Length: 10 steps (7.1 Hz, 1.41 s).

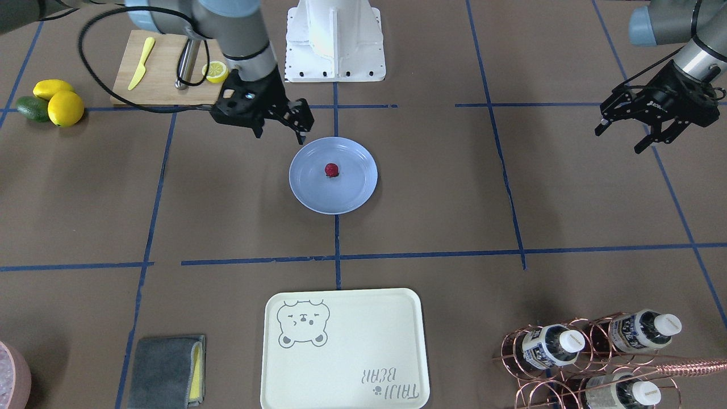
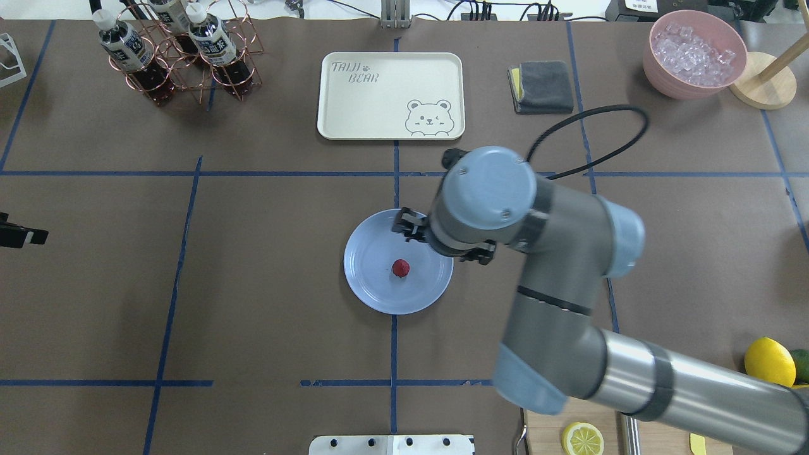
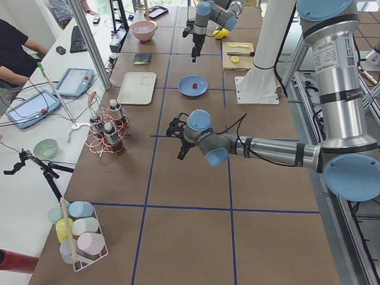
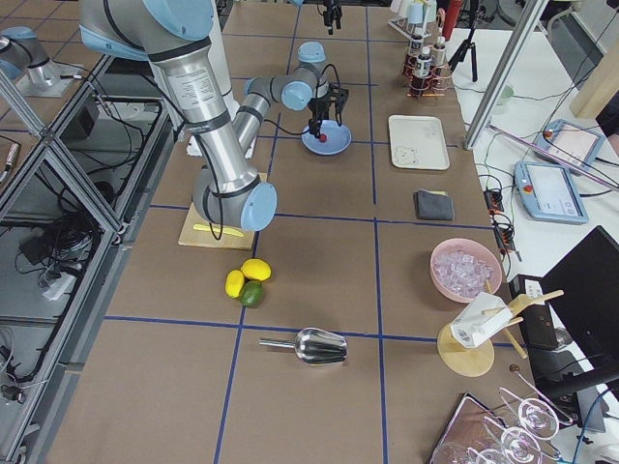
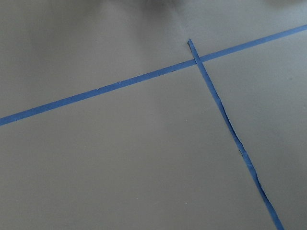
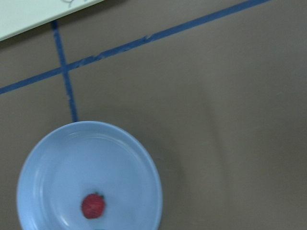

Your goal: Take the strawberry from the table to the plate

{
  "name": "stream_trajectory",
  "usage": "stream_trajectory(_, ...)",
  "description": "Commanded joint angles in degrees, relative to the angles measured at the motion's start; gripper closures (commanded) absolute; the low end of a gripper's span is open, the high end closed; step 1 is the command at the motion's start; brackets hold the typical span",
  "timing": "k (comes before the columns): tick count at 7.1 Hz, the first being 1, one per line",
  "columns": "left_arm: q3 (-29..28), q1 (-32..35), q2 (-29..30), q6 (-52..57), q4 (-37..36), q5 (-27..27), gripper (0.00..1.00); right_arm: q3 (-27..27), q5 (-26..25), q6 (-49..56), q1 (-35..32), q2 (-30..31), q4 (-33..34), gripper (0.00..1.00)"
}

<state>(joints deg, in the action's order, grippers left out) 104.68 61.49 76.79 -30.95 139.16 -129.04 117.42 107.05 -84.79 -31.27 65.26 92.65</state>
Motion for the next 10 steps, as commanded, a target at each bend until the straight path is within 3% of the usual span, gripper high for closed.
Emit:
stream_trajectory(1,-4.0,5.5,-0.1,9.7,-0.8,-0.2,0.01,9.0,9.6,20.3,-13.0,17.6,-0.2,0.00)
stream_trajectory(2,-6.6,9.4,0.1,16.0,-1.7,-0.5,0.01,8.4,15.1,35.1,-22.8,24.1,-0.5,0.00)
stream_trajectory(3,-8.1,13.7,0.5,21.1,-4.3,-2.2,0.01,4.2,22.4,50.7,-34.3,27.3,-0.5,0.00)
stream_trajectory(4,-7.9,18.8,0.9,29.7,-11.1,-2.4,0.01,-4.5,30.9,67.0,-45.1,27.6,-0.6,0.00)
stream_trajectory(6,-6.9,26.8,3.5,40.7,-27.9,-2.4,0.01,-13.2,32.3,83.9,-55.4,27.7,0.0,0.00)
stream_trajectory(7,-6.4,29.3,5.6,45.1,-36.2,-2.4,0.01,-13.7,32.3,87.4,-56.6,28.3,0.0,0.00)
stream_trajectory(8,-6.1,29.5,6.5,44.4,-40.5,-2.4,0.00,-13.2,30.8,87.2,-56.4,28.5,-0.2,0.00)
stream_trajectory(10,-5.5,29.3,6.5,42.2,-41.7,-2.4,0.00,-13.1,30.1,86.5,-55.3,28.2,-0.2,0.00)
